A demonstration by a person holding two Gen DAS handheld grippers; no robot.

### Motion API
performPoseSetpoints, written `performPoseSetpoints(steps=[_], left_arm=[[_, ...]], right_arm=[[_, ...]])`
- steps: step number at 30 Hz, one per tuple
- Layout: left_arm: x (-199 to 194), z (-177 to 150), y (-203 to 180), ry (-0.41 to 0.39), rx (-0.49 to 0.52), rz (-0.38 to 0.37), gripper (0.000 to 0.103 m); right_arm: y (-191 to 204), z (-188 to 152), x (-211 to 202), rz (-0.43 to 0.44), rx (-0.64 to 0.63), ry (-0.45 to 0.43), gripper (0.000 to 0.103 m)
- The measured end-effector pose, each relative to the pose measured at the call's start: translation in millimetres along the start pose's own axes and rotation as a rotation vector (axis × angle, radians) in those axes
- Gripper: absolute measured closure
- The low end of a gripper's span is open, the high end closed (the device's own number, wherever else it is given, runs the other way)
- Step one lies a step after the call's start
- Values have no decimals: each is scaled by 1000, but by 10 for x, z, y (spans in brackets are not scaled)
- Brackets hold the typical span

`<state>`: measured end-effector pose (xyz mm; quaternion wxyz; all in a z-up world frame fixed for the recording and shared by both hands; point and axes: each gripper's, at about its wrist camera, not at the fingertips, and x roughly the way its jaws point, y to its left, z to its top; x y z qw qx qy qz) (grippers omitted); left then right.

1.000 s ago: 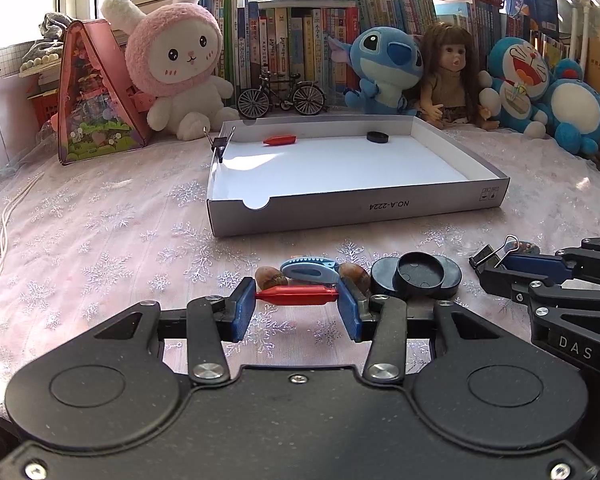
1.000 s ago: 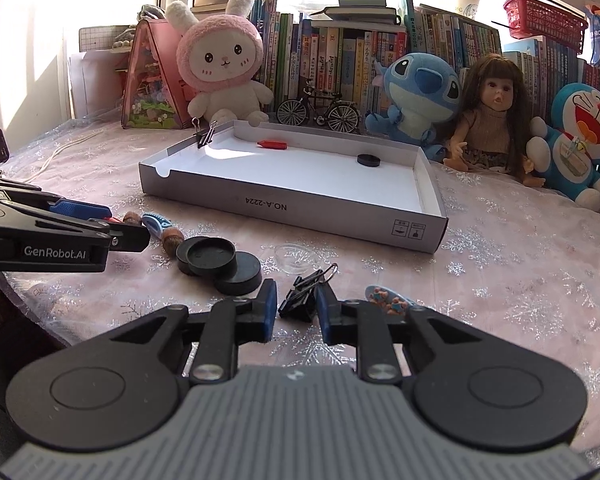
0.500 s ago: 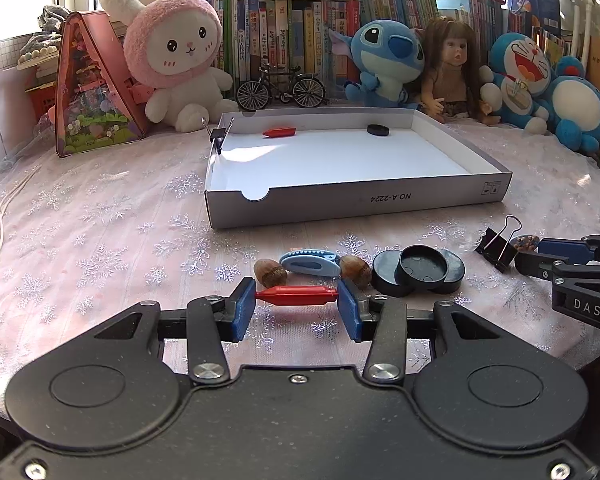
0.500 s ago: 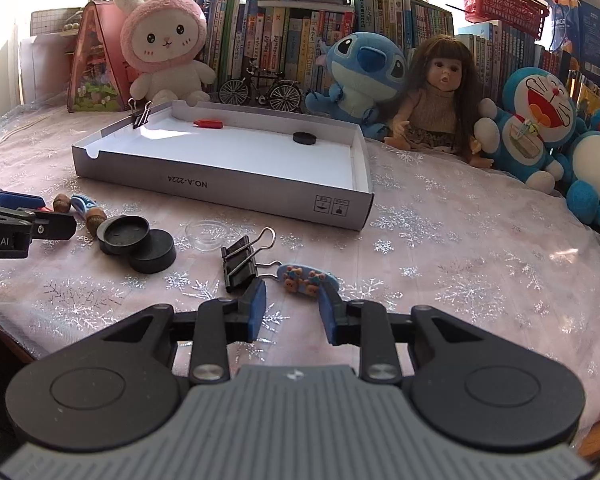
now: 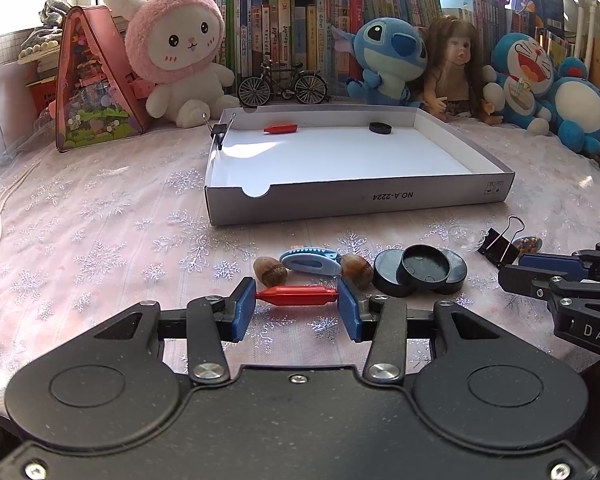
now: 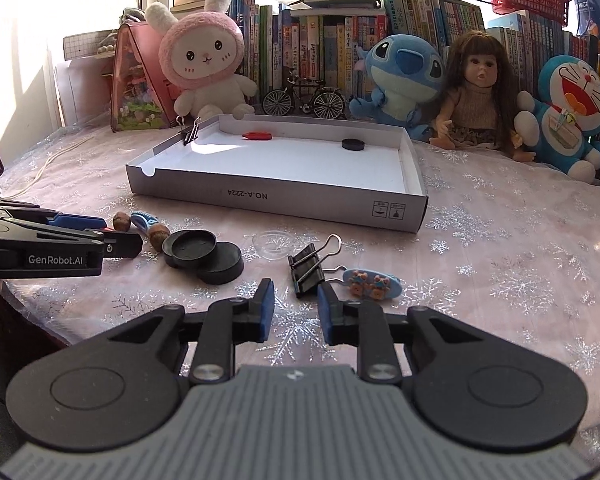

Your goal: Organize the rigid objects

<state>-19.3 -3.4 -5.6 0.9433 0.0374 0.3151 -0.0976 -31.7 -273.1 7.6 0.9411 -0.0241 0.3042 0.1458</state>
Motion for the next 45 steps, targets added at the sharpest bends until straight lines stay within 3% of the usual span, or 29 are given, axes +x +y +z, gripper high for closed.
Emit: performPoseSetpoints(steps=[6,22,27,31,36,45], left_arm=[[6,-5,5,2,-1,4,60],[10,-6,-1,5,-5,8,60],[9,-4,1,5,-7,8,60],[13,3,7,4,-13,9,60],[2,42,9,-7,-18,8,60],[2,151,7,-33,-50,5,60]], right_arm=[[-6,27,82,62,56,6,73],[-285,56,238,-152,67,16,66],[-367,90,269,-208,98,19,57],[-370,104,234,-185,130,7,54],[-269,154,246,-168,121,-13,40],[-183,256,436,-193,156,-11,37]])
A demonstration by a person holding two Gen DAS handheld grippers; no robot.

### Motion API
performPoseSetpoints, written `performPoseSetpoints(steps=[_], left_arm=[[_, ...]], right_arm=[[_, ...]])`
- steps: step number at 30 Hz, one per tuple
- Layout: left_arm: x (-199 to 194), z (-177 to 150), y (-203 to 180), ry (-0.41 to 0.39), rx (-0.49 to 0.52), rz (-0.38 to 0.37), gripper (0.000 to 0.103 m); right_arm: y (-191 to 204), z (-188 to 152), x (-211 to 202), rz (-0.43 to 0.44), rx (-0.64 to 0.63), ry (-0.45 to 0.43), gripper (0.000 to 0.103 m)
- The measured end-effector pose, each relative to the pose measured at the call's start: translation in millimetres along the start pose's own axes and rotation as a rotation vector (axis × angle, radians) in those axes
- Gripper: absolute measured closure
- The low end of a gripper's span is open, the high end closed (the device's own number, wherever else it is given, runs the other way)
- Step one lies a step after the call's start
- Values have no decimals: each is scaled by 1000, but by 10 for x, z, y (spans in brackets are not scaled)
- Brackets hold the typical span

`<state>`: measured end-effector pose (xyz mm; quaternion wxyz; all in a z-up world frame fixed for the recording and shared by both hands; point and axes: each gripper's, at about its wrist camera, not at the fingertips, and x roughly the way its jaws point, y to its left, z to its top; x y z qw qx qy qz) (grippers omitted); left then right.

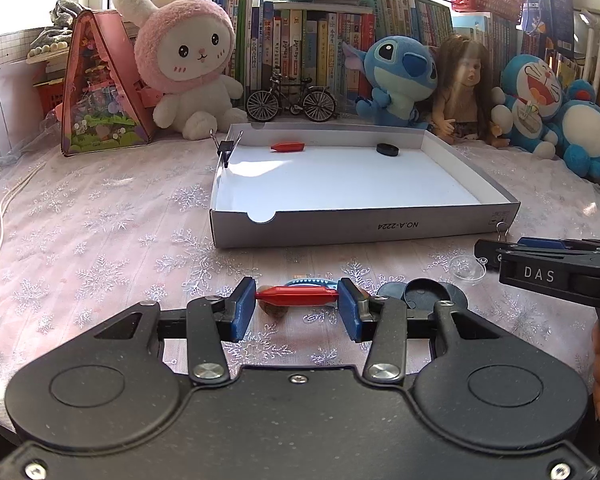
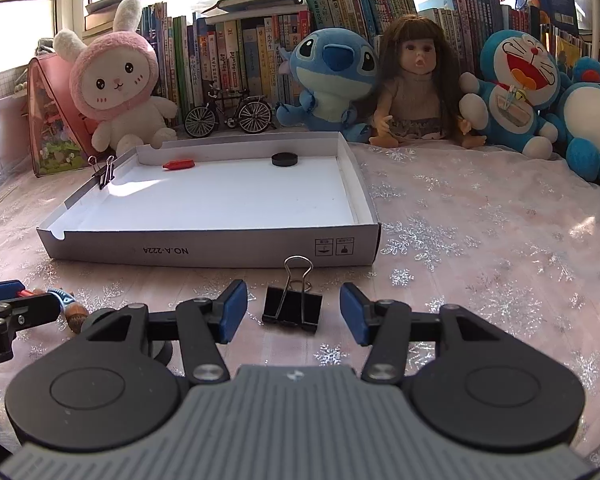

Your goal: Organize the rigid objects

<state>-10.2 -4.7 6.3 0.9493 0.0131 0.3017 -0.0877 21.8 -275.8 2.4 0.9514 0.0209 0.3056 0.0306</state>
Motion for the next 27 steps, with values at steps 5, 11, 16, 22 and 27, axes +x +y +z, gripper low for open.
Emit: performPoseSetpoints(steps=[5,11,16,22,27], left_arm=[[10,57,-12,-15,-6,-8,60],[40,125,-27,-22,-5,-19,60],[69,185,-30,-25,-10,-23,60],[132,329,-9,-32,-8,-25,60],[177,526,10,-59,-8,-25,60]], right_arm=[[35,-7,75,-12,9,27,37],[23,-16,65,-8,23,35,65],[15,0,18,-6,14,32,65],[-15,91,-141,-5,5,3,65],[-51,237,-259,-3,-3,-45,65]])
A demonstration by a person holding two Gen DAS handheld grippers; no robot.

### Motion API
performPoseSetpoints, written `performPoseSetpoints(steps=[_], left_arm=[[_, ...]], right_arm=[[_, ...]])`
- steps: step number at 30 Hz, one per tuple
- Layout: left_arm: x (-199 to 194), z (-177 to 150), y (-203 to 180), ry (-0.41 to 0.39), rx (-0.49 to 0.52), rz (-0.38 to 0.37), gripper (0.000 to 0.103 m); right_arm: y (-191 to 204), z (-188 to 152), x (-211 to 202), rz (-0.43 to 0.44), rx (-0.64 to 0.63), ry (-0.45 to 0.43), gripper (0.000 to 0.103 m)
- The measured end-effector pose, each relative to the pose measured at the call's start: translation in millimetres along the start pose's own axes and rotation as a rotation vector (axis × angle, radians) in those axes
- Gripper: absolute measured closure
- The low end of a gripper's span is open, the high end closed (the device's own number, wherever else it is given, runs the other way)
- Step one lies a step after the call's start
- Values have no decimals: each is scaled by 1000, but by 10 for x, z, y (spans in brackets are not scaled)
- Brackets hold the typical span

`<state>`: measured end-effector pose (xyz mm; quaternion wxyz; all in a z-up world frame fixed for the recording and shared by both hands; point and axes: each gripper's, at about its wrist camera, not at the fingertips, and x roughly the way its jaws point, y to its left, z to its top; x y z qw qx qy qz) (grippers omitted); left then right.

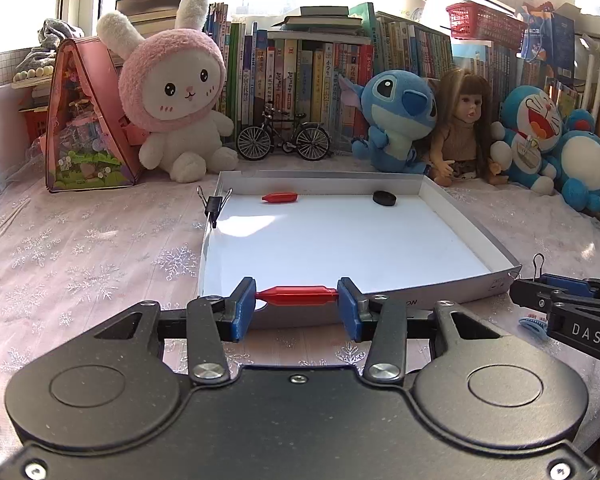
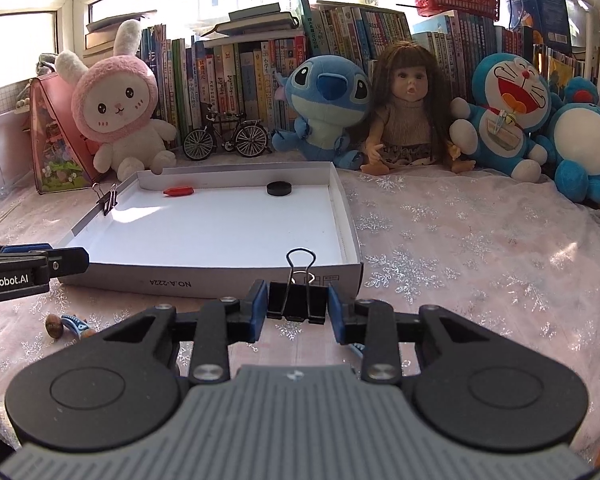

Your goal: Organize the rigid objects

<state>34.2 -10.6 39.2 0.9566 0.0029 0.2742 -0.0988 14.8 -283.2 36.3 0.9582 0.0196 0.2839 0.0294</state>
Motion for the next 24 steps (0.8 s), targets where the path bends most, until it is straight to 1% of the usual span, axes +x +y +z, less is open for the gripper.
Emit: performPoseSetpoints(steps=[5,11,13,16,20,21,24], left_arm=[[116,266,33,-15,-12,-16,61],[338,570,70,-13,-25,-35,61],[456,660,78,-1,-38,-58,61],[626,760,96,15,-66,-59,61],[834,879,90,26,-66,-55,61],[904,908,93,34,-72,-64,61],[1111,970,94,73,-89,-60,61]], right_arm=[[-21,201,68,31,13,-31,65],[-37,473,291,56,46,-55,66],[-42,576,396,65,57,-57,66],[-56,717,564,83,77,-44,66],[-72,880,778,90,97,-18,66],[-74,917,832,86,98,-11,66],[-79,1028,990,87,98,13,66]])
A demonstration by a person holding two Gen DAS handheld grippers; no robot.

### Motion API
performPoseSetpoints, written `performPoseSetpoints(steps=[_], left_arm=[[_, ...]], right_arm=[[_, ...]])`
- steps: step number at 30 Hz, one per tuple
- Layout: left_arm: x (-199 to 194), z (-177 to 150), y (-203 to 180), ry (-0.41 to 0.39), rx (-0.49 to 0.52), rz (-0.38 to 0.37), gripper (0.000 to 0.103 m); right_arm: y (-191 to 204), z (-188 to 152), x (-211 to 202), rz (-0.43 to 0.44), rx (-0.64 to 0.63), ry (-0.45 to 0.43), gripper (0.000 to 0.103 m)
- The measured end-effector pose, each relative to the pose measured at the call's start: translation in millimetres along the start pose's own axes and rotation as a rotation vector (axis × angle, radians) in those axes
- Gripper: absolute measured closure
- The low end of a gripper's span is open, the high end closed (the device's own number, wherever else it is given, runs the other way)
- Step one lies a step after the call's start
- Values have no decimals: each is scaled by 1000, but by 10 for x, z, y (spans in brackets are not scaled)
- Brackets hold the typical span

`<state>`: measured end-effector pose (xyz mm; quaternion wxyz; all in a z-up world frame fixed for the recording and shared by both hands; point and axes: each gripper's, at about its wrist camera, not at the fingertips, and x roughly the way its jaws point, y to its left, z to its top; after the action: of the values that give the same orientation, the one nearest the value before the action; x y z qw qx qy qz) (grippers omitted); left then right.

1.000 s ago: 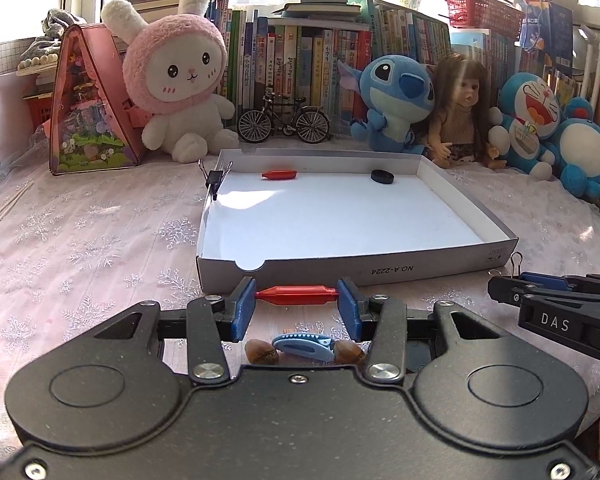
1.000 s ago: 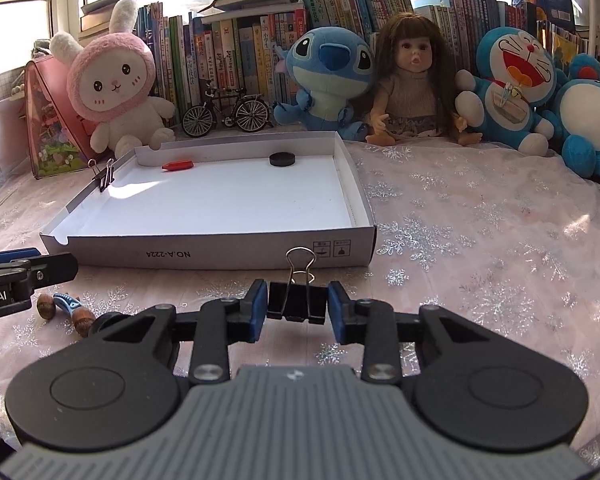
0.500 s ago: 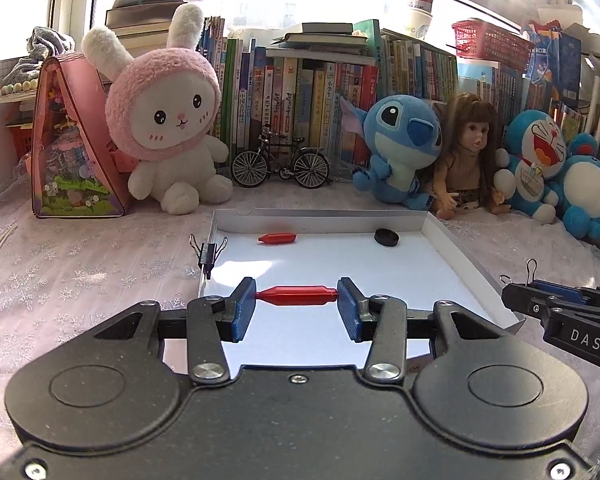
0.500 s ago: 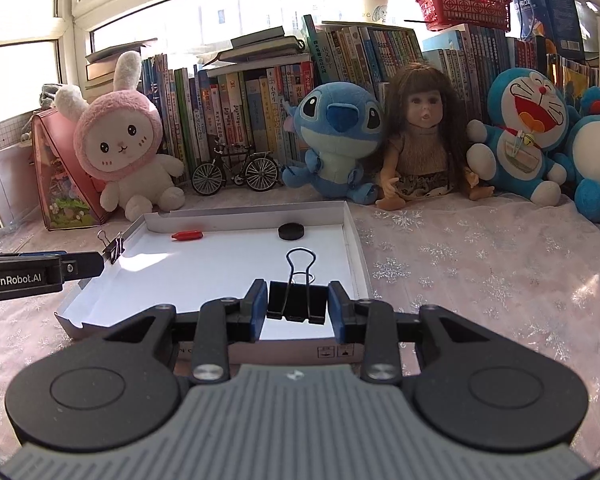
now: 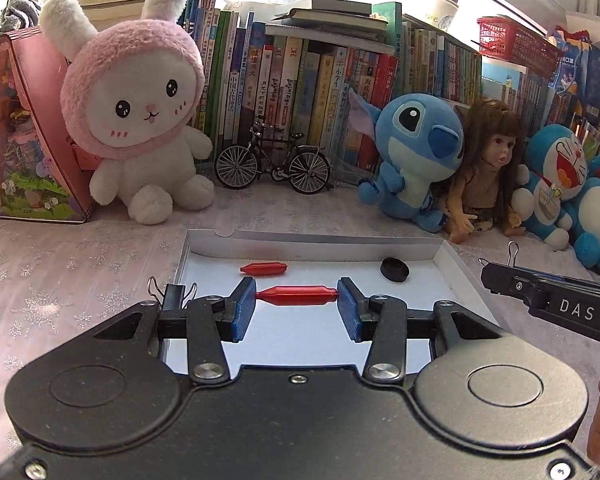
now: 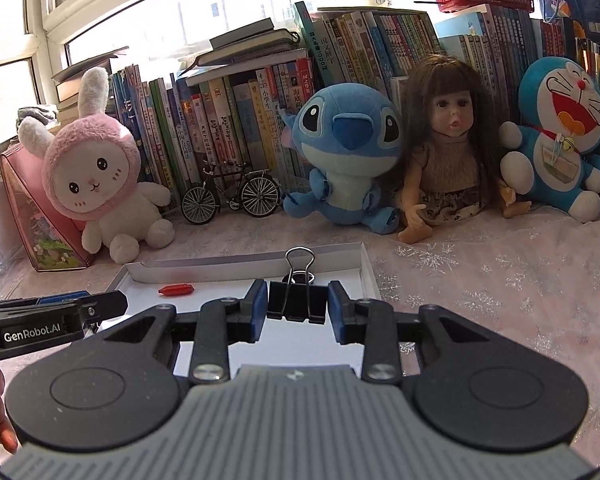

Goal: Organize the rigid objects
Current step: 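Carry the red marker with the left tool while the right tool carries the binder clip over the tray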

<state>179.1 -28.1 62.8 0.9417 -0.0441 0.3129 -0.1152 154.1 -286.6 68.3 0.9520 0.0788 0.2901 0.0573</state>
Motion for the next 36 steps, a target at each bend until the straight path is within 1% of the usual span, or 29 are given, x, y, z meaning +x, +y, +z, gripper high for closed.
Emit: performPoseSetpoints(steps=[3,4,8,11,15,19,23,28,36], left_arm=[[206,61,18,53,-21,-4,61],[299,93,32,82,-35,-3,61],[546,178,83,146,-85,15,61],[690,212,94,170,-92,41,61],[844,212,80,179,-87,67,60],[979,197,68,198,-67,88,60],[1047,193,60,181,-39,120,60],[1067,190,75,176,-34,125,60],[997,173,54,187,-11,106,60]], right_arm=[[-8,120,159,16,-2,20,66],[-10,158,220,18,-3,32,66],[-25,253,464,28,14,91,66],[-14,252,621,26,7,125,66],[10,225,802,8,-9,158,66],[1,209,954,6,3,193,66],[22,186,1041,0,-22,200,66],[49,155,1134,-6,-31,226,66],[33,106,1220,-13,-27,252,66]])
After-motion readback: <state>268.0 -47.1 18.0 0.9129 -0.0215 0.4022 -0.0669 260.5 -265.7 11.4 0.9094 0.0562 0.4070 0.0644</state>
